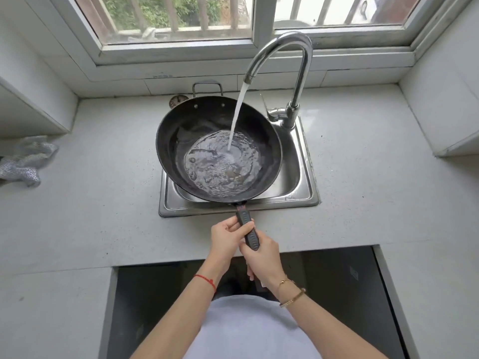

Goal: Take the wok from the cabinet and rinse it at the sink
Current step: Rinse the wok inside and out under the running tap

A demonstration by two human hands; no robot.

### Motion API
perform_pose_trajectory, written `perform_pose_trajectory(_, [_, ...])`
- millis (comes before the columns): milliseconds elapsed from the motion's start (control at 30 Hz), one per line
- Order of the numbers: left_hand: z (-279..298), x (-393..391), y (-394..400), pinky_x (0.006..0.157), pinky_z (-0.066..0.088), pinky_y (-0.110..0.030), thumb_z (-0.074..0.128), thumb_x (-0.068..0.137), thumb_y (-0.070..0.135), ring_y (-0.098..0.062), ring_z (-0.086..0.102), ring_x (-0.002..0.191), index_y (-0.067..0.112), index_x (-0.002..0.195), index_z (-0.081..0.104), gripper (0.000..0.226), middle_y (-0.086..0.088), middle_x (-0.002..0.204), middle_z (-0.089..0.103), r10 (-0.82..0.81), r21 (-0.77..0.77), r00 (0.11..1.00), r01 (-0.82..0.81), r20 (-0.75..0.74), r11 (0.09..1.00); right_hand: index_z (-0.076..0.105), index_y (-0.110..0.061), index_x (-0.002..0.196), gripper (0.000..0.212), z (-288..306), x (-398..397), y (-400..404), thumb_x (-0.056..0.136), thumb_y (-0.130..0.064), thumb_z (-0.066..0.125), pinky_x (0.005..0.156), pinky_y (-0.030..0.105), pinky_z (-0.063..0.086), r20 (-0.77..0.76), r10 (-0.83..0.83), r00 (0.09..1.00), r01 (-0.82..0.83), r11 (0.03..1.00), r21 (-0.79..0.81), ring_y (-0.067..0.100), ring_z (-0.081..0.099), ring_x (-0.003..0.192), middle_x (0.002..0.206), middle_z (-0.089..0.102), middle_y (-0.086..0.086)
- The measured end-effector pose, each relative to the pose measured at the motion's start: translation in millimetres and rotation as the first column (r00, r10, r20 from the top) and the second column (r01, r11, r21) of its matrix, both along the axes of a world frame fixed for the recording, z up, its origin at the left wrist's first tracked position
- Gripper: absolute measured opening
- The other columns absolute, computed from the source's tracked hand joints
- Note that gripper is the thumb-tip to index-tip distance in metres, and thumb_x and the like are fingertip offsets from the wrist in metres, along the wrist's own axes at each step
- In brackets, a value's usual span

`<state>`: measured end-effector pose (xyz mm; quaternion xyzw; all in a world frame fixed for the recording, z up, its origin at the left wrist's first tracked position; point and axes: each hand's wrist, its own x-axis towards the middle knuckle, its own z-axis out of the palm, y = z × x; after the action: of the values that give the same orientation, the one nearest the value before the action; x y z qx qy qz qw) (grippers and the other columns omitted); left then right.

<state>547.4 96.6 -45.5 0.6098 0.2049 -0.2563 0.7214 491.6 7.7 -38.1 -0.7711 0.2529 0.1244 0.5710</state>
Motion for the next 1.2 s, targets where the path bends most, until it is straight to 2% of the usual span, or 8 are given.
perform_pose_trajectory(133, [2.9,4.5,7.4,0.073,0.055,-0.015,0.075,0.081,-0.002,-0.002,0.071,0.084,0.004,0.106,0.072,0.026,-0.005,0.097,0.076,0.022,0.065,0.999,-0.024,0.041,0.998,0.054,-0.013,0.078,0.014,2.4,8.2,1.3,0.091,-0.008,0.056,0.034,0.026,0.04,-0.035,0.05,0.998,-0.045,0.989,0.138,0.02,0.048,0.031,0.051,0.053,0.011])
perform_pose_trajectory(367, [7.0,5.8,16.9,0.076,0.056,-0.014,0.079,0.08,0.01,-0.012,0.07,0.104,0.008,0.12,0.068,0.042,-0.004,0.109,0.075,0.033,0.174,0.998,-0.042,0.055,0.984,0.052,-0.005,0.085,0.013,2.2,15.0,7.4,0.098,-0.007,0.053,0.035,0.024,0.04,-0.085,0.061,0.995,-0.018,0.898,0.44,0.015,0.043,0.036,0.054,0.048,0.006])
perform_pose_trajectory(567, [12.5,3.8,14.0,0.09,0.058,-0.028,0.082,0.077,0.013,-0.007,0.071,0.099,0.009,0.12,0.069,0.046,-0.003,0.108,0.075,0.038,0.254,0.995,-0.06,0.088,0.965,0.052,-0.006,0.081,0.017,3.7,14.4,3.7,0.098,-0.007,0.052,0.034,0.023,0.038,-0.084,0.06,0.995,-0.005,0.845,0.535,0.015,0.041,0.034,0.051,0.047,0.004])
perform_pose_trajectory(700, [15.4,1.3,12.7,0.086,0.058,-0.024,0.083,0.075,0.013,0.001,0.07,0.092,0.008,0.12,0.069,0.047,-0.001,0.106,0.075,0.057,0.266,0.991,-0.088,0.121,0.96,0.05,-0.007,0.079,0.019,5.2,14.2,2.6,0.098,-0.004,0.05,0.033,0.022,0.037,-0.079,0.057,0.995,0.002,0.801,0.598,0.014,0.039,0.033,0.05,0.044,0.005])
perform_pose_trajectory(867, [16.6,-0.6,12.7,0.086,0.057,-0.021,0.083,0.075,0.013,0.003,0.069,0.091,0.008,0.12,0.068,0.048,0.0,0.107,0.074,0.062,0.26,0.988,-0.098,0.143,0.961,0.051,-0.007,0.08,0.017,6.1,13.8,1.6,0.097,-0.004,0.05,0.033,0.022,0.036,-0.074,0.064,0.995,-0.004,0.782,0.623,0.015,0.039,0.034,0.051,0.044,0.006])
perform_pose_trajectory(933, [15.6,-0.6,12.8,0.089,0.057,-0.026,0.084,0.075,0.014,-0.003,0.07,0.096,0.008,0.121,0.068,0.048,-0.001,0.109,0.074,0.07,0.234,0.989,-0.099,0.131,0.967,0.051,-0.007,0.081,0.016,7.1,13.4,1.4,0.097,-0.005,0.051,0.034,0.023,0.037,-0.073,0.065,0.995,-0.006,0.791,0.612,0.015,0.039,0.034,0.052,0.044,0.006])
perform_pose_trajectory(1033, [12.4,-0.6,12.7,0.095,0.056,-0.035,0.082,0.077,0.013,-0.012,0.07,0.105,0.008,0.121,0.068,0.047,-0.003,0.11,0.074,0.085,0.175,0.992,-0.101,0.097,0.979,0.052,-0.006,0.08,0.017,8.8,13.5,1.4,0.097,-0.005,0.051,0.034,0.023,0.038,-0.07,0.06,0.996,-0.01,0.826,0.564,0.016,0.04,0.035,0.052,0.046,0.006])
perform_pose_trajectory(1200, [6.0,1.4,7.9,0.091,0.057,-0.03,0.077,0.082,0.009,-0.012,0.07,0.107,0.008,0.123,0.066,0.042,-0.001,0.111,0.074,0.062,0.08,0.996,-0.067,0.061,0.995,0.055,-0.005,0.087,0.014,6.3,13.4,-1.6,0.099,-0.011,0.053,0.036,0.024,0.042,-0.046,0.048,0.998,-0.023,0.898,0.44,0.016,0.045,0.036,0.054,0.05,0.006])
